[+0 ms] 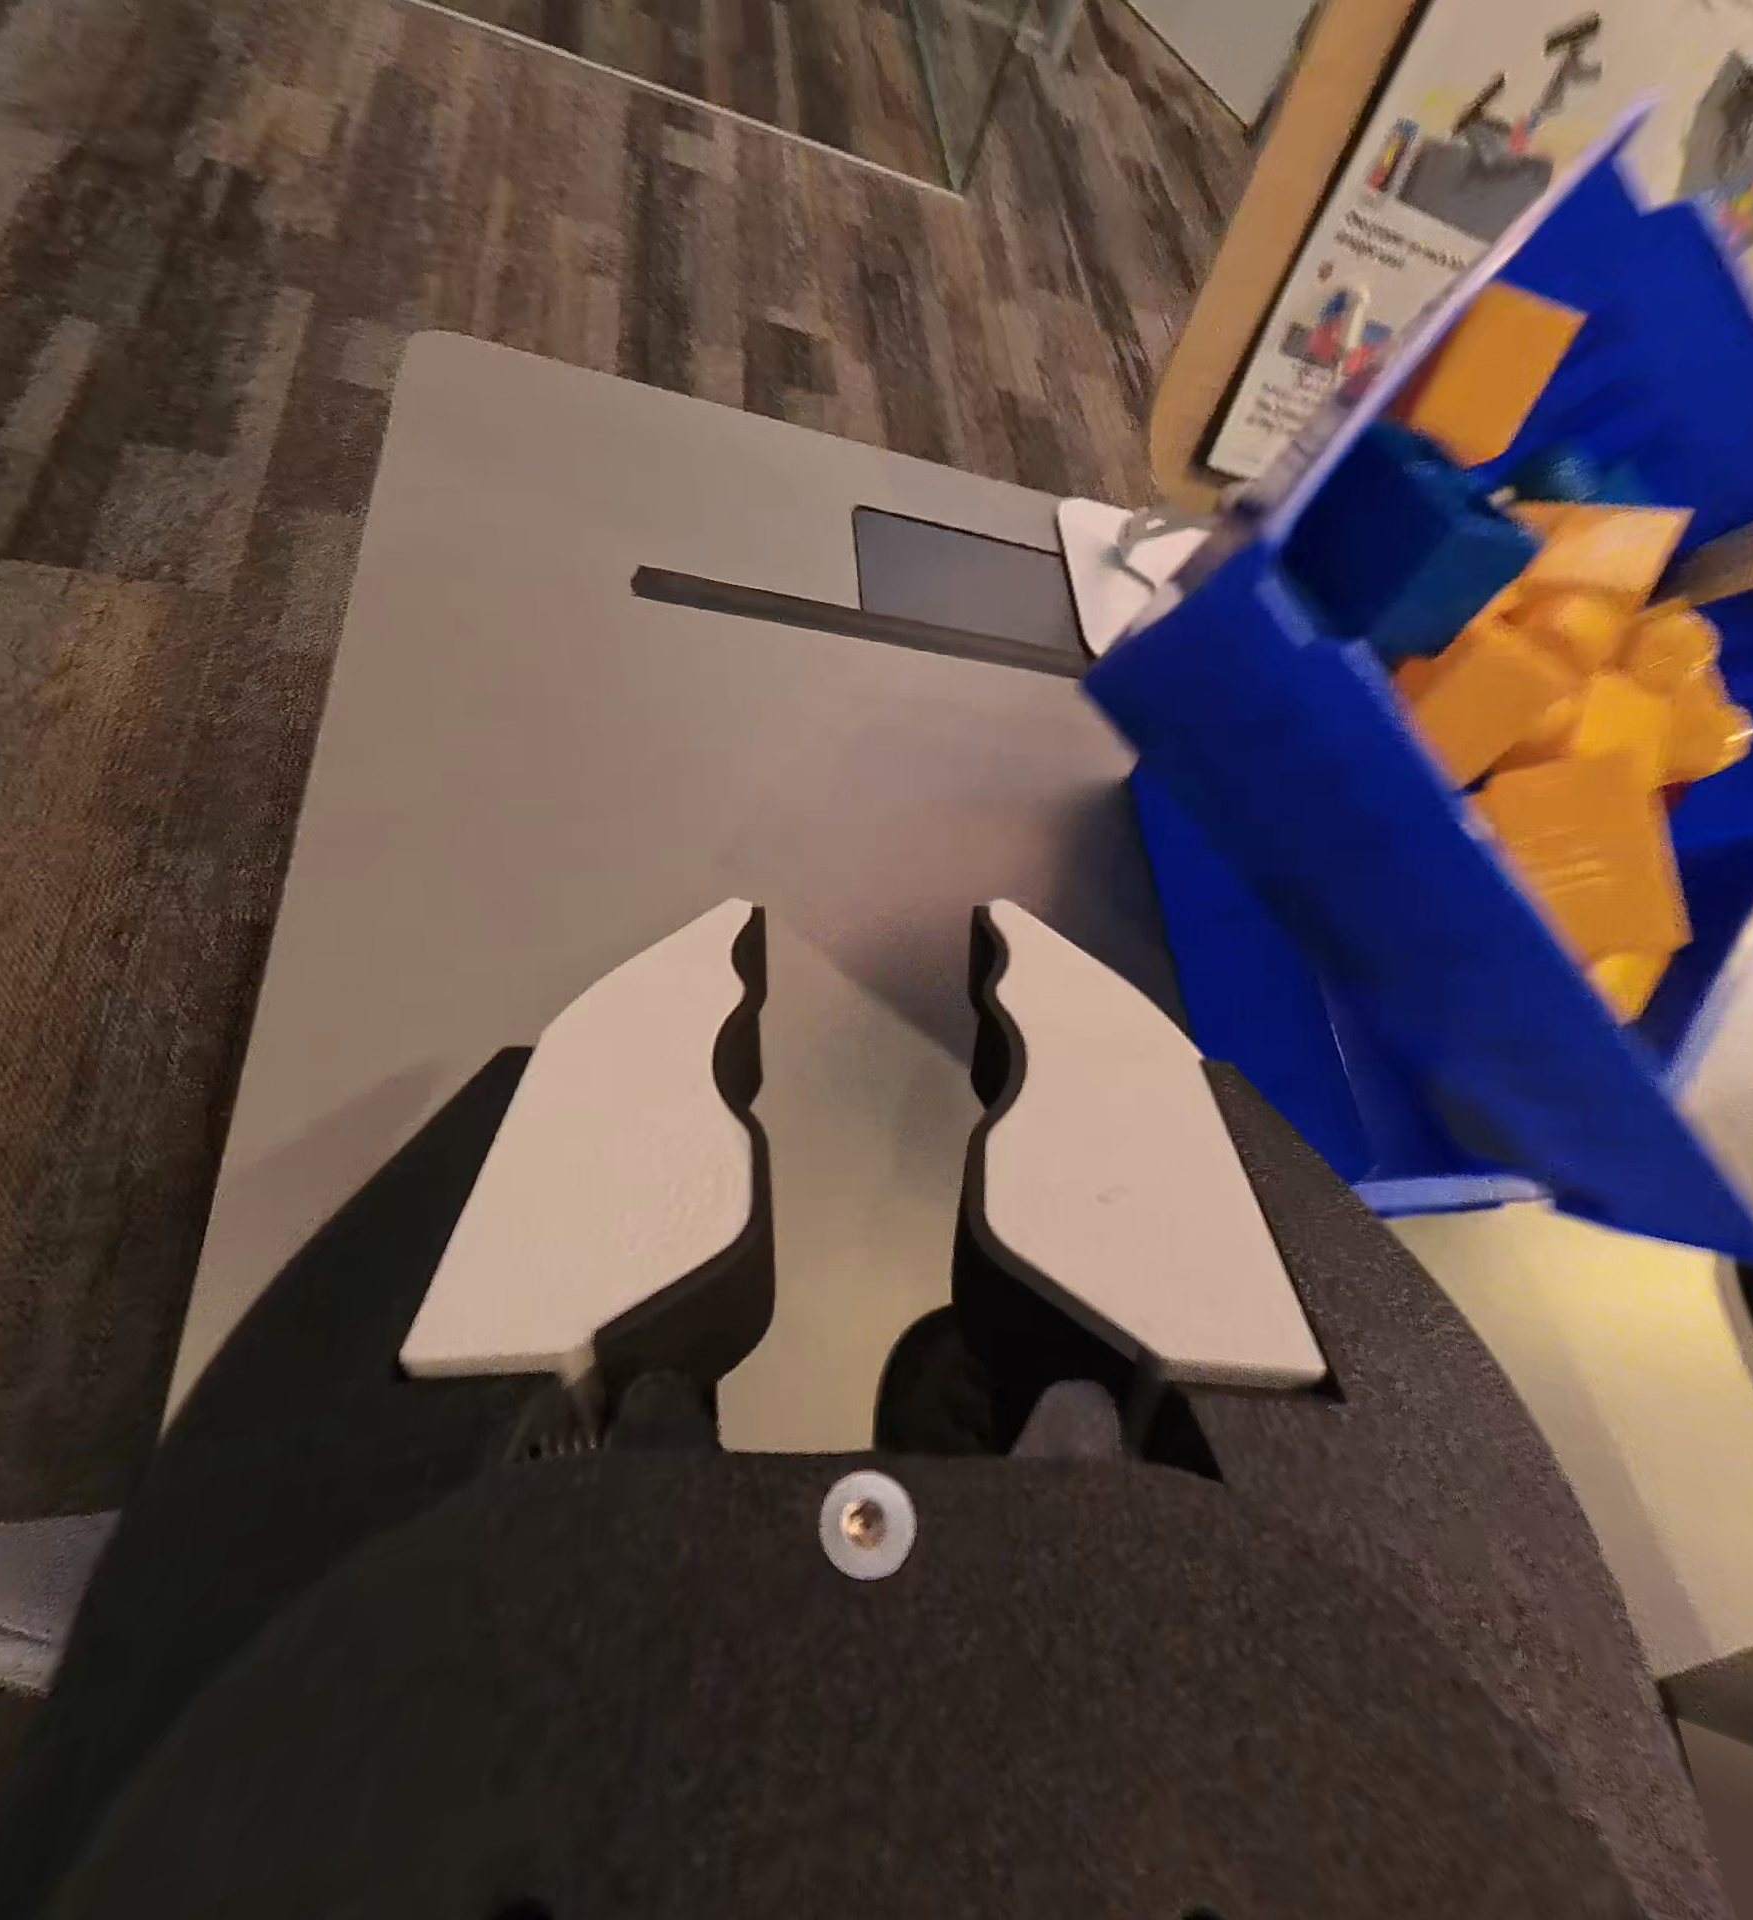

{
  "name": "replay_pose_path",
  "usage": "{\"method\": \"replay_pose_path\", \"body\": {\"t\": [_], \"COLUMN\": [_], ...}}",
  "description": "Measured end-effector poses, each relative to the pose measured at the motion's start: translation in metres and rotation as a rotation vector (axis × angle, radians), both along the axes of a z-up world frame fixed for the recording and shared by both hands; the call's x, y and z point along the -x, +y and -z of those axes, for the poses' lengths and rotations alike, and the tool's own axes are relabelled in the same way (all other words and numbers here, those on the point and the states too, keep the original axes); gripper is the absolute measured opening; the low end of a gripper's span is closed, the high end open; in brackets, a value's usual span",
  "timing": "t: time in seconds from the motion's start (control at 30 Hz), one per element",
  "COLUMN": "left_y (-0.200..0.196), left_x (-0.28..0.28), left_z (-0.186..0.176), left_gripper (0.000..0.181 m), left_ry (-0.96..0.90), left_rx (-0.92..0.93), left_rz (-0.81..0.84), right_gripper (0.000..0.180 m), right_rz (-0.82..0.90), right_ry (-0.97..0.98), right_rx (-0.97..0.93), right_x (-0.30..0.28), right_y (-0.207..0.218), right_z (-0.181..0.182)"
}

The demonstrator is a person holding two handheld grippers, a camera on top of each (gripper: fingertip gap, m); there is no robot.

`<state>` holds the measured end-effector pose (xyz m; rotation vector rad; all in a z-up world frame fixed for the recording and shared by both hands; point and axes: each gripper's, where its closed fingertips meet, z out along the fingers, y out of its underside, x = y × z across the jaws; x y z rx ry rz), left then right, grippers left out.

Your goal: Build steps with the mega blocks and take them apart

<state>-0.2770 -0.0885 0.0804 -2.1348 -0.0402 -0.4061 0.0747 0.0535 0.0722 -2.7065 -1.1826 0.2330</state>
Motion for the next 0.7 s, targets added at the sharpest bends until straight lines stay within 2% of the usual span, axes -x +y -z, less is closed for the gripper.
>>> {"method": "replay_pose_path", "body": {"t": [0.17,0.33,0.5,0.7], "left_y": [-0.014,-0.020,-0.017,-0.014], "left_x": [0.015,0.024,0.028,0.036], "left_z": [-0.014,-0.012,-0.004,0.005], "left_gripper": [0.038,0.038,0.038,0.038], "left_ry": [0.011,0.018,-0.002,-0.018], "left_rx": [-0.060,-0.045,-0.022,0.008], "left_rz": [-0.075,-0.111,-0.097,-0.097], "right_gripper": [0.011,0.011,0.011,0.013], "right_rz": [-0.193,-0.301,-0.339,-0.256], "right_ry": [0.022,0.014,0.002,0.000], "right_rx": [0.080,0.140,0.221,0.285], "right_x": [0.129,0.220,0.267,0.275], "right_y": [-0.007,-0.018,-0.025,-0.018], "right_z": [0.032,0.060,0.108,0.165]}}
